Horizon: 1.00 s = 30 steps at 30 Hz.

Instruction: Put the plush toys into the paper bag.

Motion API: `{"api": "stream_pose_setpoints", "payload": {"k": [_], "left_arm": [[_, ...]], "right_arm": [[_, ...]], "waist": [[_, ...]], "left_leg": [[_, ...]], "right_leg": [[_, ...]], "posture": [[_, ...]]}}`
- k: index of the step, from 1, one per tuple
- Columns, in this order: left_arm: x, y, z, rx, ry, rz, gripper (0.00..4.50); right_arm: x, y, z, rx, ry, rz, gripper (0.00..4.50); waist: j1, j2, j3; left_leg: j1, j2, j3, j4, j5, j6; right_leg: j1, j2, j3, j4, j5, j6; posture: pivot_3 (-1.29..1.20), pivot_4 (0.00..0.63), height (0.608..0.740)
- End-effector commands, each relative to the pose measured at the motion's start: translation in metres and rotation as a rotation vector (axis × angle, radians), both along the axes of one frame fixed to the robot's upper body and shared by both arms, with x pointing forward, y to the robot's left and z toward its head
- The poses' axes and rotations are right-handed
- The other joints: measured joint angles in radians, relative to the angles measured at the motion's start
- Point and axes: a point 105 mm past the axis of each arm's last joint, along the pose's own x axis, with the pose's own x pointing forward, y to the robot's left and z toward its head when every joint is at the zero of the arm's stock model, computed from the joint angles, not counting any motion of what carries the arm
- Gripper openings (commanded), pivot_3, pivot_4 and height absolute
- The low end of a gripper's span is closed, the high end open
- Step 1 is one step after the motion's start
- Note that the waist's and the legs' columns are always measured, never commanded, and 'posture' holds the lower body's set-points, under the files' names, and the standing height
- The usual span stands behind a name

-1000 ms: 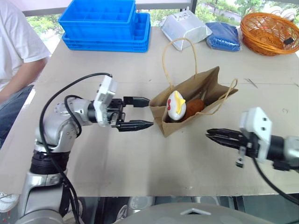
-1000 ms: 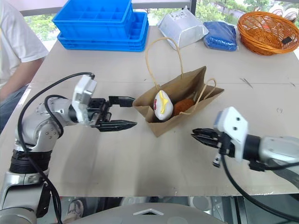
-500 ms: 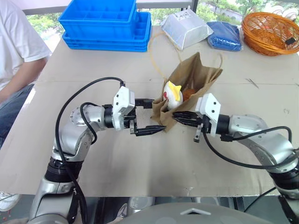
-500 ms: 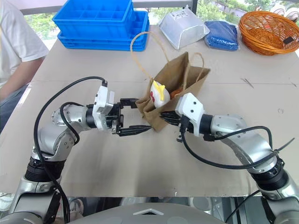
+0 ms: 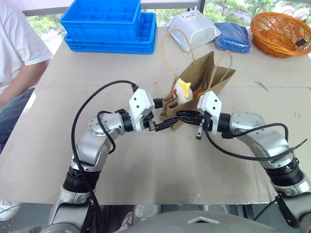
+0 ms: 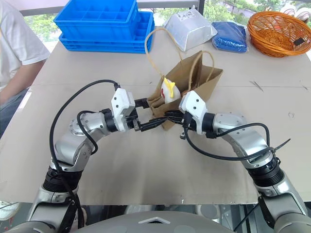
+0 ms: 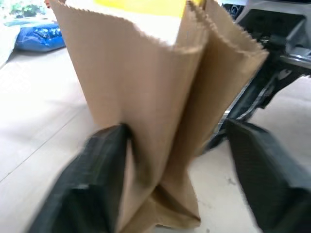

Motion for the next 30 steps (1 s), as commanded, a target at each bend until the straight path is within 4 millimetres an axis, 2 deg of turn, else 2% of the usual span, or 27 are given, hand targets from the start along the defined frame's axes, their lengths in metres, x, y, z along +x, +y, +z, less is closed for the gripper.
{"api": "stream_pose_setpoints", "payload": {"k": [1, 5, 16, 21, 22, 24, 26, 28, 29, 30], "left_arm": [[0.009, 0.002, 0.014, -0.046, -0.066, 0.083, 1.64], [0.014, 0.002, 0.016, -0.06, -0.063, 0.097, 0.03], [0.029, 0.017, 0.024, -0.024, -0.119, 0.065, 0.03], [0.017, 0.046, 0.031, 0.052, -0.155, -0.174, 0.03], [0.019, 0.056, 0.035, 0.076, -0.157, -0.2, 0.0], [0.025, 0.07, 0.04, 0.123, -0.174, -0.241, 0.0], [0.028, 0.076, 0.039, 0.161, -0.189, -0.282, 0.0], [0.03, 0.078, 0.035, 0.17, -0.17, -0.326, 0.0], [0.03, 0.078, 0.032, 0.169, -0.157, -0.345, 0.0], [0.031, 0.078, 0.03, 0.168, -0.15, -0.357, 0.0]], "right_arm": [[-0.016, 0.014, 0.006, 0.026, -0.015, 0.106, 0.0], [-0.019, 0.01, 0.001, 0.006, -0.008, 0.107, 0.0], [-0.037, -0.013, -0.002, -0.019, -0.002, 0.062, 0.0], [-0.053, -0.037, 0.0, -0.032, -0.007, -0.02, 0.0], [-0.058, -0.047, -0.002, -0.042, 0.001, -0.051, 0.51], [-0.067, -0.07, -0.003, -0.064, 0.01, -0.134, 1.14], [-0.075, -0.089, -0.004, -0.082, 0.015, -0.213, 2.29], [-0.084, -0.108, -0.006, -0.112, 0.025, -0.292, 2.71], [-0.087, -0.116, -0.006, -0.123, 0.023, -0.326, 3.37], [-0.089, -0.121, -0.005, -0.13, 0.021, -0.347, 3.77]], "waist": [[0.0, 0.0, 0.0], [-0.003, 0.0, 0.0], [0.0, 0.0, 0.0], [-0.004, 0.0, 0.0], [-0.002, 0.0, 0.0], [0.005, 0.0, 0.0], [0.007, 0.0, 0.0], [0.006, 0.0, 0.0], [0.004, 0.0, -0.001], [0.001, -0.001, -0.001]], "left_leg": [[0.0, 0.0, 0.0, 0.0, 0.0, 0.0], [0.0, 0.0, -0.001, 0.0, 0.0, 0.001], [0.0, -0.001, -0.001, 0.0, 0.0, 0.0], [0.0, -0.001, -0.001, 0.0, 0.0, 0.0], [0.0, -0.001, -0.001, 0.0, 0.0, 0.001], [-0.001, -0.001, -0.001, 0.0, -0.001, 0.001], [-0.002, -0.003, -0.002, 0.0, -0.001, 0.001], [-0.001, -0.003, -0.002, 0.0, -0.001, 0.002], [-0.001, -0.005, -0.002, 0.0, -0.001, 0.002], [0.0, -0.005, -0.002, 0.0, -0.002, 0.003]], "right_leg": [[0.0, 0.0, 0.0, 0.0, 0.0, 0.0], [0.0, 0.0, -0.001, 0.0, 0.0, 0.0], [0.0, -0.001, -0.002, 0.0, 0.0, 0.0], [0.0, 0.0, -0.002, 0.0, 0.0, 0.0], [0.0, 0.0, -0.002, 0.0, 0.0, 0.0], [0.0, 0.0, -0.003, 0.0, 0.0, 0.0], [0.001, 0.0, -0.004, 0.0, 0.0, 0.0], [0.001, -0.001, -0.003, -0.001, 0.0, 0.0], [0.002, -0.002, -0.003, -0.001, 0.0, 0.001], [0.003, -0.002, -0.002, -0.001, 0.0, 0.001]], "posture": [[0.0, 0.15, 0.74], [0.0, 0.15, 0.74], [0.0, 0.15, 0.74], [0.0, 0.15, 0.74], [0.0, 0.15, 0.74], [0.0, 0.15, 0.74], [0.0, 0.15, 0.74], [0.0, 0.15, 0.74], [0.0, 0.15, 0.74], [0.0, 0.15, 0.74]]}}
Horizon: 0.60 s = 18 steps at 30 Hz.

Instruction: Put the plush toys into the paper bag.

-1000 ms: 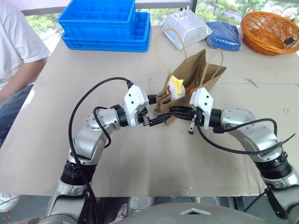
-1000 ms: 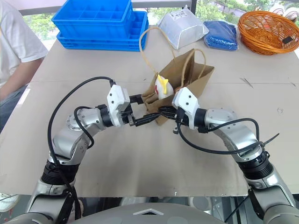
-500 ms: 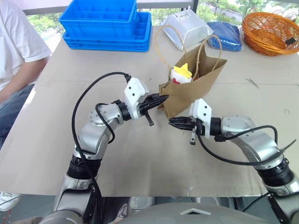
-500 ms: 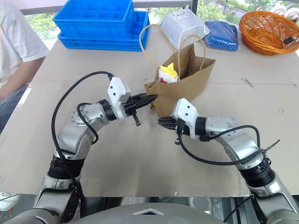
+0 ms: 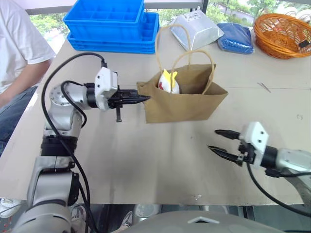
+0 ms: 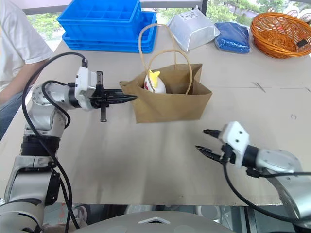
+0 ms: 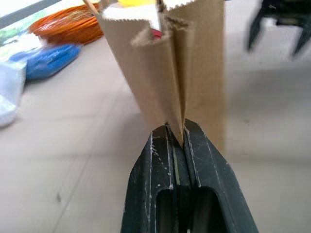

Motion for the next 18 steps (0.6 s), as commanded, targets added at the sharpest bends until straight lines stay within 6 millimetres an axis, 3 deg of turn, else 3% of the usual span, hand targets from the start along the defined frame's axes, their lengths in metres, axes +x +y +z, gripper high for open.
{"api": "stream_pose_setpoints", "payload": {"k": [1, 2, 4, 9, 13, 18], "left_arm": [[0.001, -0.001, -0.007, 0.011, 0.008, -0.064, 0.0], [0.002, -0.001, -0.01, 0.012, 0.013, -0.069, 0.0], [0.005, -0.004, -0.01, 0.002, 0.006, -0.08, 0.0], [0.007, -0.023, 0.014, -0.089, 0.005, -0.098, 0.0], [0.006, -0.016, -0.012, -0.02, 0.079, -0.068, 0.0], [0.015, -0.024, 0.006, -0.069, 0.014, -0.04, 0.0]], "right_arm": [[-0.006, -0.015, 0.018, -0.034, -0.094, -0.054, 4.27], [-0.007, -0.017, 0.02, -0.039, -0.104, -0.066, 4.48], [-0.006, -0.021, 0.022, -0.043, -0.119, -0.086, 4.48], [0.002, -0.023, 0.025, -0.043, -0.141, -0.11, 4.48], [0.004, -0.024, 0.023, -0.043, -0.14, -0.111, 4.48], [0.002, -0.027, 0.02, -0.038, -0.137, -0.109, 4.48]], "waist": [[-0.006, 0.0, 0.0], [-0.008, -0.001, 0.0], [-0.013, -0.001, 0.0], [-0.014, -0.001, 0.0], [-0.023, -0.001, 0.0], [-0.016, -0.001, 0.0]], "left_leg": [[0.001, 0.0, 0.0, 0.001, 0.0, 0.001], [0.001, 0.0, 0.001, 0.001, 0.0, 0.001], [0.002, 0.001, 0.002, 0.001, 0.0, 0.001], [0.001, 0.002, 0.001, 0.003, -0.001, 0.001], [0.002, 0.002, 0.001, 0.002, -0.001, 0.002], [0.001, 0.003, -0.001, 0.002, -0.001, 0.002]], "right_leg": [[0.001, 0.0, 0.0, 0.0, 0.0, 0.0], [0.001, 0.0, 0.001, 0.0, 0.0, 0.0], [0.001, 0.001, 0.001, 0.0, 0.0, 0.0], [0.001, 0.001, 0.001, 0.001, 0.0, 0.0], [0.001, 0.001, 0.002, 0.001, 0.0, 0.001], [0.001, 0.001, 0.0, 0.001, 0.0, 0.001]], "posture": [[0.0, 0.15, 0.74], [0.0, 0.15, 0.74], [0.0, 0.15, 0.74], [0.0, 0.15, 0.74], [0.0, 0.15, 0.74], [0.0, 0.15, 0.74]]}}
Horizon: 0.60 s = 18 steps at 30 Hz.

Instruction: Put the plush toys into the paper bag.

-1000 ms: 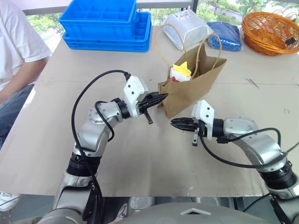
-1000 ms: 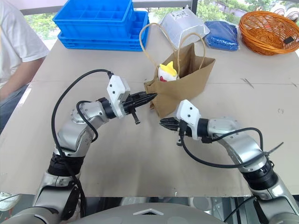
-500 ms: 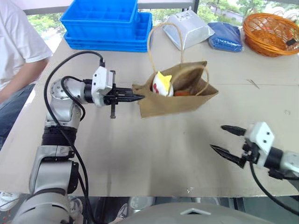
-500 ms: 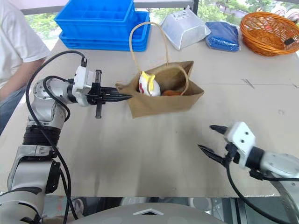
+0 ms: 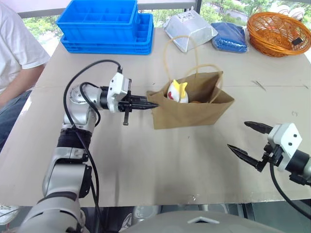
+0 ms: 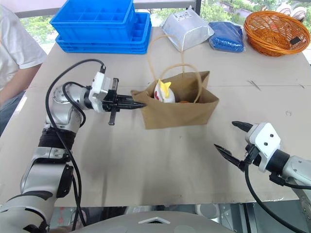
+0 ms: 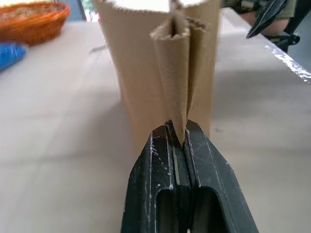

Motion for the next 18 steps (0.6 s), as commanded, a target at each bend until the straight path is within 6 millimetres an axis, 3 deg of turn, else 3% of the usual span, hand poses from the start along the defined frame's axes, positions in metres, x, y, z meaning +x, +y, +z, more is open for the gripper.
{"api": "stream_pose_setpoints", "payload": {"k": [1, 4, 5, 6, 12, 14, 18], "left_arm": [[0.007, -0.004, 0.028, -0.033, -0.097, 0.009, 0.0], [-0.003, 0.0, 0.015, 0.038, -0.085, -0.056, 0.0], [-0.004, 0.0, 0.012, 0.035, -0.069, -0.061, 0.68], [-0.004, 0.001, 0.01, 0.039, -0.072, -0.06, 0.86], [0.0, 0.008, 0.013, 0.014, -0.056, 0.006, 3.57], [-0.003, 0.02, 0.013, -0.006, -0.002, 0.083, 4.45], [-0.013, 0.035, 0.009, -0.027, 0.052, 0.223, 4.45]], "right_arm": [[-0.003, -0.001, 0.004, 0.0, -0.033, 0.003, 4.48], [-0.005, 0.001, 0.001, 0.006, -0.027, 0.006, 4.48], [-0.005, 0.002, 0.0, 0.006, -0.025, 0.007, 4.5], [-0.006, 0.003, 0.0, 0.008, -0.024, 0.01, 4.5], [-0.012, 0.001, 0.001, 0.011, -0.018, -0.001, 4.5], [-0.012, -0.001, 0.001, 0.006, -0.013, -0.008, 4.5], [-0.007, -0.008, 0.003, 0.002, -0.015, -0.017, 4.5]], "waist": [[0.006, 0.0, 0.0], [0.009, 0.0, 0.0], [0.006, 0.0, 0.0], [0.004, 0.0, 0.0], [0.005, 0.0, 0.0], [0.0, 0.0, 0.0], [-0.01, 0.0, 0.0]], "left_leg": [[0.0, 0.0, 0.0, 0.0, 0.0, 0.0], [0.0, -0.001, 0.0, 0.0, 0.0, 0.0], [0.001, -0.001, 0.001, 0.0, 0.0, 0.0], [0.001, -0.001, 0.002, 0.0, 0.0, 0.0], [0.001, 0.0, 0.001, 0.0, 0.0, 0.0], [0.001, 0.0, 0.001, 0.0, 0.0, 0.0], [0.001, 0.002, 0.002, 0.0, 0.0, 0.0]], "right_leg": [[0.0, 0.0, 0.0, 0.0, 0.0, 0.0], [0.001, 0.0, 0.001, 0.0, 0.0, 0.0], [0.001, 0.0, 0.001, 0.0, 0.0, 0.0], [0.001, 0.0, 0.002, 0.0, 0.0, 0.0], [0.001, 0.0, 0.001, 0.0, 0.0, 0.0], [0.001, 0.0, 0.001, 0.0, 0.0, 0.0], [0.0, 0.0, 0.001, 0.0, 0.0, 0.0]], "posture": [[0.0, 0.15, 0.74], [0.0, 0.15, 0.74], [0.0, 0.15, 0.74], [0.0, 0.15, 0.74], [0.0, 0.15, 0.74], [0.0, 0.15, 0.74], [0.0, 0.15, 0.74]]}}
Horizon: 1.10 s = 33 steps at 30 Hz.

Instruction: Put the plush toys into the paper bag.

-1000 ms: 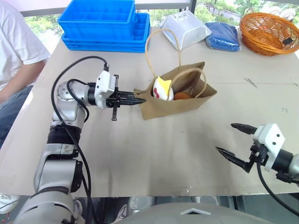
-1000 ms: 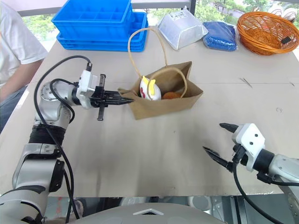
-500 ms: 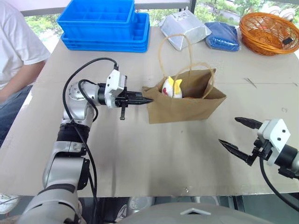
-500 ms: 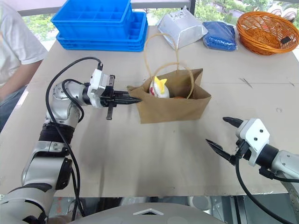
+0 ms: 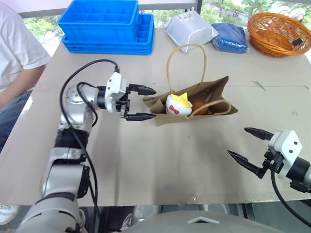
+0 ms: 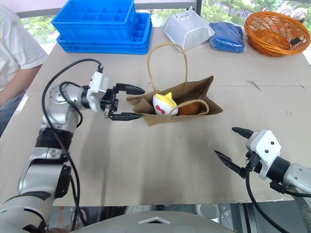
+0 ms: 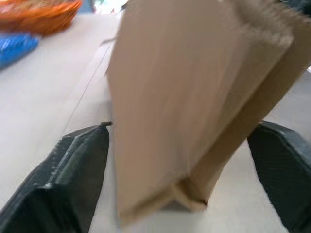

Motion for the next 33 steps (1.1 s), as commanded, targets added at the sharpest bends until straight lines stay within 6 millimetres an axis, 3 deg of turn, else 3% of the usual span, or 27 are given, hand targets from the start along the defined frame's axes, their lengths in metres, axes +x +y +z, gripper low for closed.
{"api": "stream_pose_setpoints", "payload": {"k": [1, 7, 11, 16, 18, 24, 28, 31, 33], "left_arm": [[-0.008, 0.01, 0.012, -0.046, -0.011, 0.11, 4.45], [-0.029, 0.021, 0.001, -0.058, 0.019, 0.234, 4.45], [-0.055, 0.027, -0.009, -0.085, 0.094, 0.309, 4.45], [-0.088, 0.044, -0.037, -0.04, 0.212, 0.42, 4.45], [-0.098, 0.046, -0.049, -0.028, 0.247, 0.44, 4.45], [-0.105, 0.043, -0.052, 0.006, 0.222, 0.382, 4.45], [-0.107, 0.038, -0.052, 0.107, 0.094, 0.274, 4.45], [-0.094, 0.024, -0.04, 0.179, -0.216, 0.166, 4.45], [-0.096, 0.011, -0.041, 0.242, -0.38, 0.011, 4.45]], "right_arm": [[0.005, -0.006, 0.011, -0.01, -0.044, 0.002, 4.5], [0.013, -0.011, 0.009, -0.018, -0.033, 0.024, 4.5], [0.007, -0.021, 0.013, -0.025, -0.052, 0.022, 4.5], [-0.006, -0.053, 0.015, -0.054, -0.035, -0.079, 4.5], [-0.015, -0.06, 0.008, -0.064, 0.008, -0.095, 4.5], [-0.02, -0.059, 0.003, -0.064, 0.043, -0.085, 4.5], [-0.022, -0.056, 0.003, -0.059, 0.055, -0.077, 4.5], [-0.025, -0.053, 0.004, -0.058, 0.057, -0.078, 4.5], [-0.026, -0.05, 0.005, -0.056, 0.054, -0.078, 4.5]], "waist": [[0.003, 0.0, 0.0], [0.011, 0.0, 0.0], [0.012, 0.0, 0.0], [0.027, 0.003, -0.002], [0.029, 0.003, -0.002], [0.03, 0.003, -0.002], [0.029, 0.003, -0.002], [0.032, 0.004, -0.002], [0.035, 0.003, -0.003]], "left_leg": [[0.0, 0.0, 0.0, 0.0, 0.0, 0.0], [0.0, 0.0, 0.0, 0.0, 0.0, 0.0], [0.0, 0.0, 0.0, -0.001, 0.0, -0.001], [0.001, 0.0, 0.0, -0.001, 0.0, -0.001], [0.004, 0.0, 0.004, -0.003, 0.0, 0.0], [0.005, 0.0, 0.006, -0.002, 0.0, 0.0], [0.01, 0.001, 0.008, -0.004, -0.001, 0.0], [0.012, 0.001, 0.009, -0.005, -0.001, 0.0], [0.012, 0.0, 0.008, -0.004, -0.001, 0.0]], "right_leg": [[0.0, 0.0, 0.0, 0.0, 0.0, 0.0], [0.0, -0.001, 0.0, -0.001, 0.0, 0.0], [0.0, -0.002, -0.001, -0.001, 0.0, 0.0], [0.0, -0.003, -0.001, -0.001, -0.001, -0.001], [0.002, -0.002, 0.002, -0.001, -0.003, -0.003], [0.002, -0.002, 0.004, -0.001, -0.005, 0.0], [0.006, -0.002, 0.005, -0.001, -0.005, 0.0], [0.007, -0.001, 0.005, -0.002, -0.005, 0.0], [0.007, -0.002, 0.005, -0.002, -0.004, -0.002]], "posture": [[0.0, 0.15, 0.74], [0.0, 0.15, 0.74], [0.0, 0.15, 0.74], [0.0, 0.15, 0.74], [0.0, 0.15, 0.74], [0.0, 0.15, 0.74], [0.0, 0.15, 0.74], [0.0, 0.15, 0.74], [0.0, 0.15, 0.74]]}}
